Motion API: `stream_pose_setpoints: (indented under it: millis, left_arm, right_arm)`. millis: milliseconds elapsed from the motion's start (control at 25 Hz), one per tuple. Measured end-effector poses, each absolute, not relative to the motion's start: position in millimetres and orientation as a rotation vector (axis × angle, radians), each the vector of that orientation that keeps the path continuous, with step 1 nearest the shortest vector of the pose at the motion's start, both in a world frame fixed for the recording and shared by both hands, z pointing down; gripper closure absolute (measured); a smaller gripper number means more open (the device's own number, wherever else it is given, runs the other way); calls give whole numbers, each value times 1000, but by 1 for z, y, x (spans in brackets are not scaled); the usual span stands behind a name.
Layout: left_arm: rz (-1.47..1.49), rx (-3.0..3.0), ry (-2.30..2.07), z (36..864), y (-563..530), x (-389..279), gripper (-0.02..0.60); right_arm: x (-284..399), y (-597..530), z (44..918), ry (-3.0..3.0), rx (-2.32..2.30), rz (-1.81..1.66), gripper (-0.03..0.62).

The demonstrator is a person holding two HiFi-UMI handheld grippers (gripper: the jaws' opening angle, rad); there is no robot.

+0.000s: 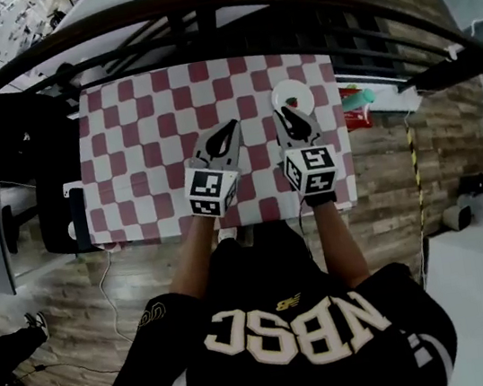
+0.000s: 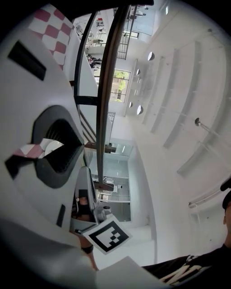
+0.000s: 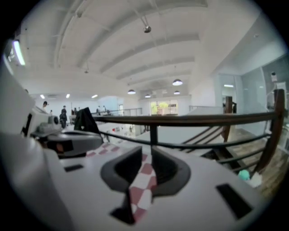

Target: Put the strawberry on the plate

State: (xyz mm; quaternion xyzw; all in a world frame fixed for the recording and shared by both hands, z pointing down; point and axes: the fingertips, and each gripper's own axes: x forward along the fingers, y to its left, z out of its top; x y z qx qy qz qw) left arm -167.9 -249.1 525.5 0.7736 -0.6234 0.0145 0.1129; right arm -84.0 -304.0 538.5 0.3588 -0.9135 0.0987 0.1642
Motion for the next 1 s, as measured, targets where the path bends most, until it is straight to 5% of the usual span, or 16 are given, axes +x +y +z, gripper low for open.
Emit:
stream_pose_setpoints:
  millis: [360, 1000]
  left_arm:
    - [-56, 2354, -1874, 468, -203, -184, 571]
    - [-55, 2468, -1802, 448, -188, -171, 571]
  right_arm:
    - [-87, -233, 470, -2741, 1191, 233, 574]
    - [-78, -212, 456, -2700, 1323, 174, 576]
